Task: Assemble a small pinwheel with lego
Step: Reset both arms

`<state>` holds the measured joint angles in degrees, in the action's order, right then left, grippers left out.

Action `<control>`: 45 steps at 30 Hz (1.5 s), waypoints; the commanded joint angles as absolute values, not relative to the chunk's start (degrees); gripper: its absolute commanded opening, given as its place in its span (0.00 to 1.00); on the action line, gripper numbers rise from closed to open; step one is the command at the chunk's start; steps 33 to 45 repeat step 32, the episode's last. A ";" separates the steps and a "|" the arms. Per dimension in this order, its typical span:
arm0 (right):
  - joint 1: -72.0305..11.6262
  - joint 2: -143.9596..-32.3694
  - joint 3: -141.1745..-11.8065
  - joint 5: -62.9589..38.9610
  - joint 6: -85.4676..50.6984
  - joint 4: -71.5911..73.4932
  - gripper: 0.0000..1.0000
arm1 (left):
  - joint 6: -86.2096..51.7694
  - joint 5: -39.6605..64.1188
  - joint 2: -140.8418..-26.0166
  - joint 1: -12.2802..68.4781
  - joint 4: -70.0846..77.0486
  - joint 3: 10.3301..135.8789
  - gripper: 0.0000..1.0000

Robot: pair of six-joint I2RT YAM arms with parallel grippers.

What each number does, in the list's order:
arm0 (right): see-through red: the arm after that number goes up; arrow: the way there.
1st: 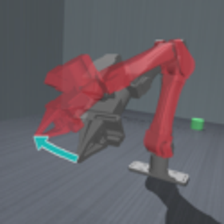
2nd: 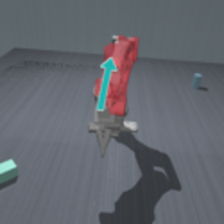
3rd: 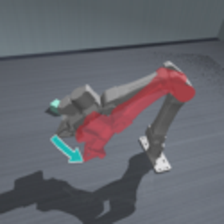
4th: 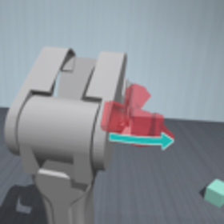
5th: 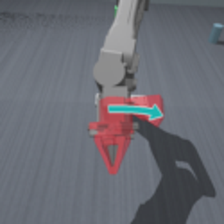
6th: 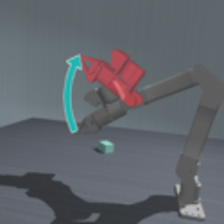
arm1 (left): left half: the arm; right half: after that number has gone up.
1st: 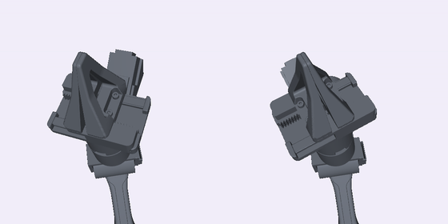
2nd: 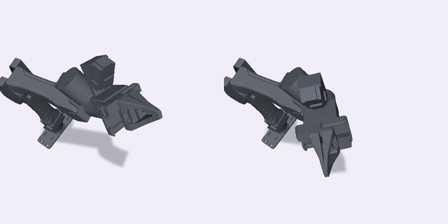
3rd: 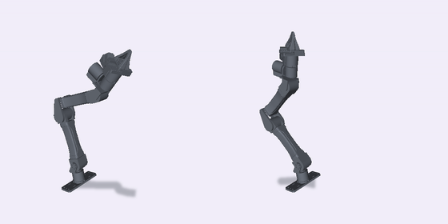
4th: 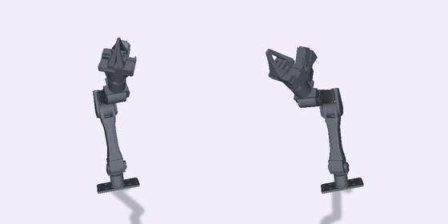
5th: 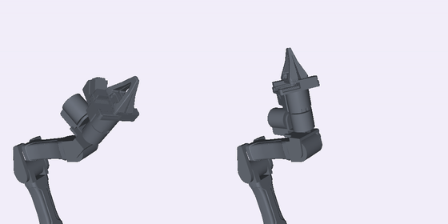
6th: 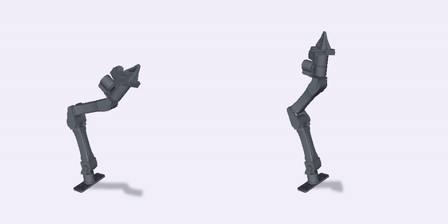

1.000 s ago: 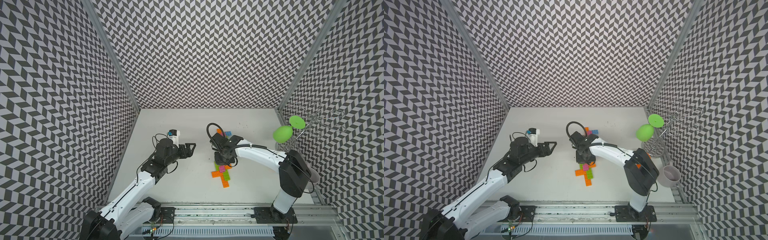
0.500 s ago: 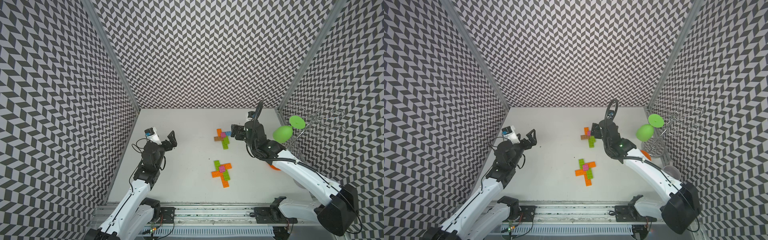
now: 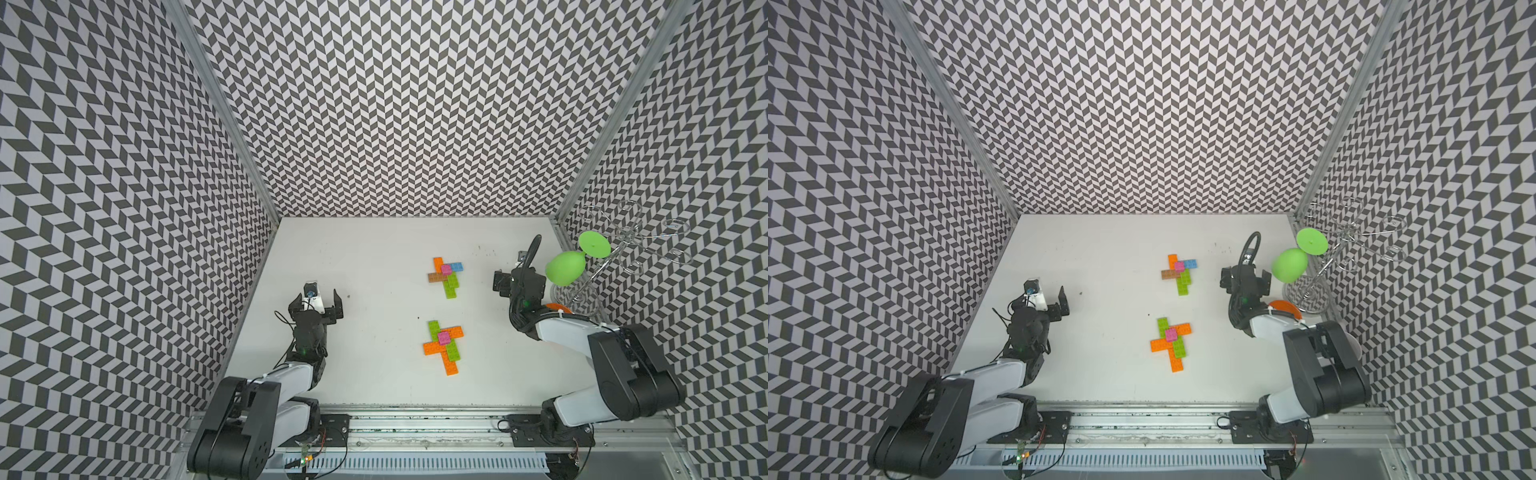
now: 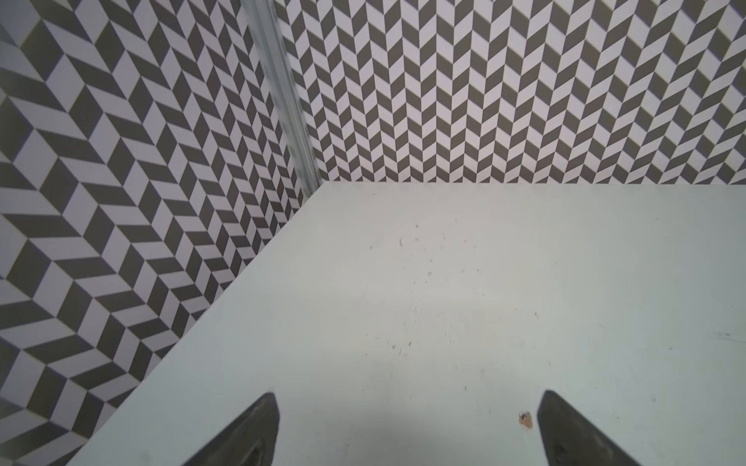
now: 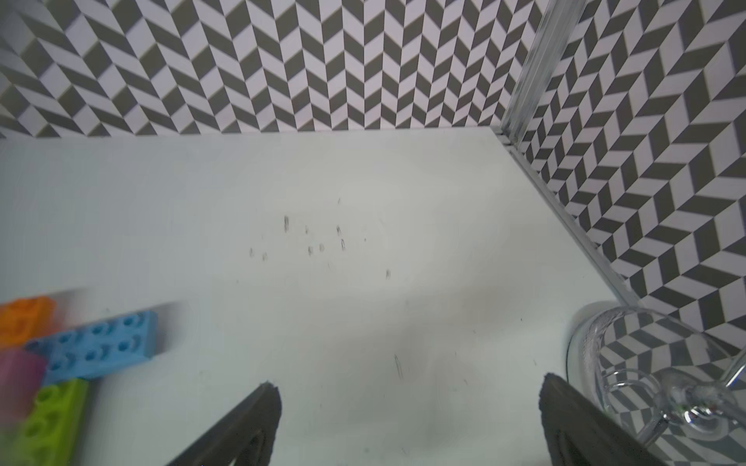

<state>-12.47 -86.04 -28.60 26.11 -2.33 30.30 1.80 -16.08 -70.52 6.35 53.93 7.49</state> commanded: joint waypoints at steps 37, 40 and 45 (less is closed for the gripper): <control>-3.32 -87.53 -15.29 9.58 -0.66 69.24 0.99 | -1.35 -8.66 -88.87 1.81 72.36 14.13 1.00; -3.32 -87.53 -15.29 9.58 -0.66 69.24 0.99 | -1.35 -8.66 -88.87 1.81 72.36 14.13 1.00; -3.32 -87.53 -15.29 9.58 -0.66 69.24 0.99 | -1.35 -8.66 -88.87 1.81 72.36 14.13 1.00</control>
